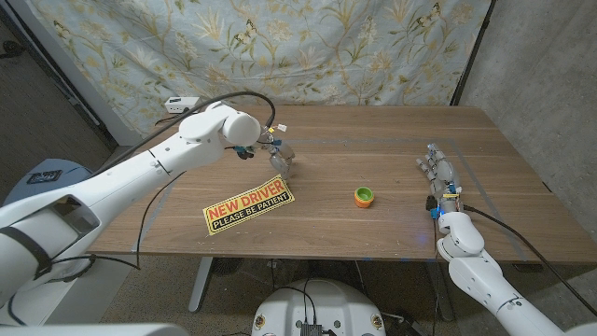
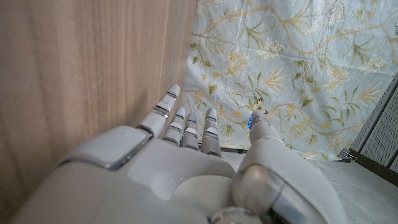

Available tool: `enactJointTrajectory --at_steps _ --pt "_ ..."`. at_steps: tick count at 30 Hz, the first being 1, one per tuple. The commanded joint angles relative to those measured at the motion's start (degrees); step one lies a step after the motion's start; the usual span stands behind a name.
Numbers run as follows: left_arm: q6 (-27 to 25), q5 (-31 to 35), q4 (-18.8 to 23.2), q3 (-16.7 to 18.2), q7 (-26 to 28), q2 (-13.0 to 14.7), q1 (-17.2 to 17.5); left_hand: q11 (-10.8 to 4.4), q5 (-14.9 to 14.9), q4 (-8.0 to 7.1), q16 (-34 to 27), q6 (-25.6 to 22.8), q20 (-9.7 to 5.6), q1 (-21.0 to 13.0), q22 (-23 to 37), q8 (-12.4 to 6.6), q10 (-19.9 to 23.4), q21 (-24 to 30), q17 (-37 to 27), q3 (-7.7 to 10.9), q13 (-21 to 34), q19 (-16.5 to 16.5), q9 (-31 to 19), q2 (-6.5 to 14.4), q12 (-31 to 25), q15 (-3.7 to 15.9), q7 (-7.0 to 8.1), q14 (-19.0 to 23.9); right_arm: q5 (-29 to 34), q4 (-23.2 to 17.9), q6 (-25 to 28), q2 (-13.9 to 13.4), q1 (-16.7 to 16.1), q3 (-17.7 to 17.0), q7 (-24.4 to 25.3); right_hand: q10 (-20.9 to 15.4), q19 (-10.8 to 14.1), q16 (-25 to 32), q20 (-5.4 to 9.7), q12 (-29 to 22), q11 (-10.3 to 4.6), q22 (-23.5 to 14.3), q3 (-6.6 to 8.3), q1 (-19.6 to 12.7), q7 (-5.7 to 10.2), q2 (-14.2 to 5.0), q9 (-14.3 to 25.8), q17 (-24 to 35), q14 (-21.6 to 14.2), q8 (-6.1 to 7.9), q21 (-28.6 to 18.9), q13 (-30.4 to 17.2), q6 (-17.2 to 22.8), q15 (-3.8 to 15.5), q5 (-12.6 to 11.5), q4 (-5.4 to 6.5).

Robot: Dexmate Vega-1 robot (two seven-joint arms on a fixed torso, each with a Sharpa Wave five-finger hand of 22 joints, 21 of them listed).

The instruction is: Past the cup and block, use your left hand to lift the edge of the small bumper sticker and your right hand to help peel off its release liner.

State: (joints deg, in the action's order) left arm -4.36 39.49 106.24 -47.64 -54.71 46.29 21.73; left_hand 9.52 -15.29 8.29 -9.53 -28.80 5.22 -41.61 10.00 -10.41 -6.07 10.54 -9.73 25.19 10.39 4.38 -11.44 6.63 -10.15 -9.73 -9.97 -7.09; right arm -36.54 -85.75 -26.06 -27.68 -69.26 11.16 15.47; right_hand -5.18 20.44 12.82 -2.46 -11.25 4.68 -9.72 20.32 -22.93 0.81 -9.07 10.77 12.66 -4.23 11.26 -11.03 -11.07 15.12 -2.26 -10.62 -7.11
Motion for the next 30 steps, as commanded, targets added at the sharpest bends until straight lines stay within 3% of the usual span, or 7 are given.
enactJointTrajectory --at_steps 1,30 --pt "-0.79 -0.48 -0.04 -0.50 -1.29 -0.20 -0.15 0.33 0.12 0.11 -0.34 -1.28 0.09 0.43 0.25 -0.68 -0.16 0.07 -0.20 -0.03 0.17 -0.61 -0.10 0.20 -0.55 -0.05 0.02 -0.66 -0.26 0.54 -0.11 0.25 -0.09 -0.10 0.21 0.49 -0.08 0.15 -0.29 -0.25 0.10 -0.24 0.20 -0.52 0.20 -0.12 0.35 0.11 -0.39 -0.14 -0.33 -0.32 0.12 -0.15 -0.30 -0.17" --pt "-2.28 -1.36 2.30 -0.15 -4.10 1.31 0.56 0.13 -0.29 0.38 -0.90 -9.36 0.15 0.38 0.17 -2.97 2.63 0.79 -0.15 0.15 0.07 0.04 0.04 0.95 -1.76 0.04 2.33 0.22 -0.34 0.74 0.23 1.08 -0.48 0.38 1.18 0.77 -0.06 0.18 -0.44 -0.18 0.08 -0.25 0.26 -0.45 0.20 -0.15 0.36 0.15 -0.37 -0.14 -0.31 -0.33 0.08 -0.34 -0.28 -0.14"
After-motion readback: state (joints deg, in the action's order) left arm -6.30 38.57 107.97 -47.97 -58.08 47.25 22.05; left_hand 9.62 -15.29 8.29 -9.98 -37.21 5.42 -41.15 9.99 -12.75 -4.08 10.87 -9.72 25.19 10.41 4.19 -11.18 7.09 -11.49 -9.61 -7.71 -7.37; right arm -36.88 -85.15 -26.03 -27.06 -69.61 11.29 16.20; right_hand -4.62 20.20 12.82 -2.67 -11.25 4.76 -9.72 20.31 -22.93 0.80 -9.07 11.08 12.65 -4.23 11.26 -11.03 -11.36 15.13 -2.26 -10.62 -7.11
